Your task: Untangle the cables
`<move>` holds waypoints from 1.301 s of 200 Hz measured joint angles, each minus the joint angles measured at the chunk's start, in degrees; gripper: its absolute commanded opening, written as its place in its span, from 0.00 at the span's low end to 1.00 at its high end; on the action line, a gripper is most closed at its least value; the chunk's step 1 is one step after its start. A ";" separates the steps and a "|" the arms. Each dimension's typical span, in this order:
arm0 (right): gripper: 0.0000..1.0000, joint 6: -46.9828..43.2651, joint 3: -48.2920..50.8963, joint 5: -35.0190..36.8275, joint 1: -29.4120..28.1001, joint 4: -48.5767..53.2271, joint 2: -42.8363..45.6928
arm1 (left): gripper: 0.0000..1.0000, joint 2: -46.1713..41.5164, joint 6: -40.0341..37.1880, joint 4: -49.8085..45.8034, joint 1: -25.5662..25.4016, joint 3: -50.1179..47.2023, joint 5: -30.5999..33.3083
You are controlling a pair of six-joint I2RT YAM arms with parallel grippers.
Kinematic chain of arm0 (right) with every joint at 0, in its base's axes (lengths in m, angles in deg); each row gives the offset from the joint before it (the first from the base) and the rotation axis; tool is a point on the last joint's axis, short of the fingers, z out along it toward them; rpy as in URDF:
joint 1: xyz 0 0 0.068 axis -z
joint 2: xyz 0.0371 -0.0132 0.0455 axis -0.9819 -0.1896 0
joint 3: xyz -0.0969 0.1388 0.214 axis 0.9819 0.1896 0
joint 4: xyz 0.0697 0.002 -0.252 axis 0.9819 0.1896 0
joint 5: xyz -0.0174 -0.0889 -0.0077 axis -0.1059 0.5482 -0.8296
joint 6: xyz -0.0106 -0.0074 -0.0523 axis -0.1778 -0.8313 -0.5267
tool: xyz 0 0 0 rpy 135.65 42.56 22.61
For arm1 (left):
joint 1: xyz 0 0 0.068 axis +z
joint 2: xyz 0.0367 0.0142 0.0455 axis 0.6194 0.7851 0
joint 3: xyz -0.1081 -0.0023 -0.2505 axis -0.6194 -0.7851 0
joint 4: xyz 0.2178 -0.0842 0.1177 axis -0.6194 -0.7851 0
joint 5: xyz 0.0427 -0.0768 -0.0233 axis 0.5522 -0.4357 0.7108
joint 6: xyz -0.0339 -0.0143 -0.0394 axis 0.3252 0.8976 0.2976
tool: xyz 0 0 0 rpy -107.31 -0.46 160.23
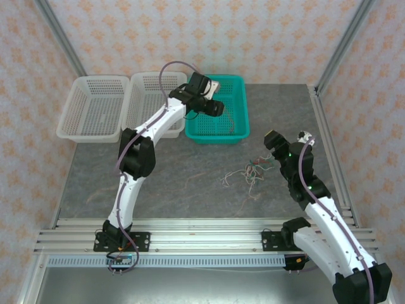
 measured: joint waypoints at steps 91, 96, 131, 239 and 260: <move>0.87 0.76 -0.59 -0.13 0.00 1.75 -5.40 | 1.00 -40.92 5.09 16.57 -1.46 -32.61 5.46; 0.87 0.92 -0.98 0.02 0.00 2.58 -6.47 | 1.00 -43.47 5.81 18.16 -1.81 -35.04 5.75; 0.87 3.32 -4.04 2.01 0.00 7.32 -15.67 | 1.00 -56.74 9.14 25.73 -8.55 -51.12 6.84; 0.00 6.93 -5.01 -4.33 0.00 8.17 -34.01 | 1.00 -66.47 12.79 30.38 -16.57 -71.80 9.68; 0.00 3.21 -5.75 -4.52 0.00 9.22 -30.18 | 1.00 -67.06 12.81 30.36 -16.57 -72.52 11.37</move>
